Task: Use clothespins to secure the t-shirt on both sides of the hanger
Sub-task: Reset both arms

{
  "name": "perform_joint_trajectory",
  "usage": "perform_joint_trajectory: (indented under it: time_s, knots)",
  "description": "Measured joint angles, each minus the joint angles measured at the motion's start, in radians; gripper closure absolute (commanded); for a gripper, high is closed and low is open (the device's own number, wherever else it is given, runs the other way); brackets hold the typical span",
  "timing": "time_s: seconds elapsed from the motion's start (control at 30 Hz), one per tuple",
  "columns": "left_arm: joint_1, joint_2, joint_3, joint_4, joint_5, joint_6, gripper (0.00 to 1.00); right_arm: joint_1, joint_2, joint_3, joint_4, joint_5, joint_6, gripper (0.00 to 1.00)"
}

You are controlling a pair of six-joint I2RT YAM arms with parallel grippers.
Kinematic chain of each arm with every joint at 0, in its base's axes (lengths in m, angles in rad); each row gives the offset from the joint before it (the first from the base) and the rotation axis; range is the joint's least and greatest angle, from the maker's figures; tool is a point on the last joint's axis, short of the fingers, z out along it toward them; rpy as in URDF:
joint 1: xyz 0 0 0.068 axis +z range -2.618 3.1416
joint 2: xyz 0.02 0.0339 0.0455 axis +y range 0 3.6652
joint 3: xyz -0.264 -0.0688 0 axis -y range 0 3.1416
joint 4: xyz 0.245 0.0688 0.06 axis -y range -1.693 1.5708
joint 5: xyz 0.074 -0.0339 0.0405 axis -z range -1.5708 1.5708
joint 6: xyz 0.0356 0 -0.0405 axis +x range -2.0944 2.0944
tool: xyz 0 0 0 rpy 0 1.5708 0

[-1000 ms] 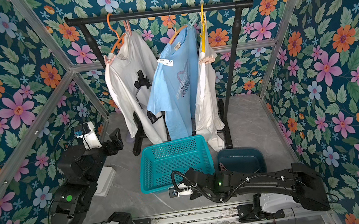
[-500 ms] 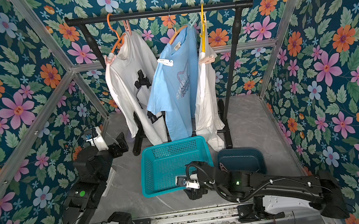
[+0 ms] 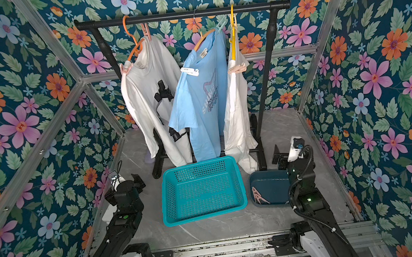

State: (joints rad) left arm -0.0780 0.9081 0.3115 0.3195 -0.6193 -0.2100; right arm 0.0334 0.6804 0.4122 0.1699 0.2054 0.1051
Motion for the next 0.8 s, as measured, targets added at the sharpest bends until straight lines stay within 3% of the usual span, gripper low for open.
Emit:
perform_joint_trajectory:
  time_s: [0.17, 0.43, 0.67, 0.8]
  knots:
    - [0.026, 0.114, -0.082, 0.217, 0.025, 0.005, 0.01, -0.032, 0.182, -0.083, 0.106, -0.047, 0.0, 0.0]
    - [0.061, 0.304, -0.232, 0.622, 0.138, 0.057, 0.01, -0.035, 0.474, -0.19, 0.43, -0.073, -0.014, 0.0]
    - [0.07, 0.48, -0.152, 0.852, 0.313, 0.113, 0.01, -0.036, 0.732, -0.151, 0.689, -0.099, -0.058, 0.0]
    - [0.08, 0.687, -0.158, 1.022, 0.386, 0.13, 0.01, -0.035, 0.768, -0.123, 0.724, -0.101, -0.053, 0.0]
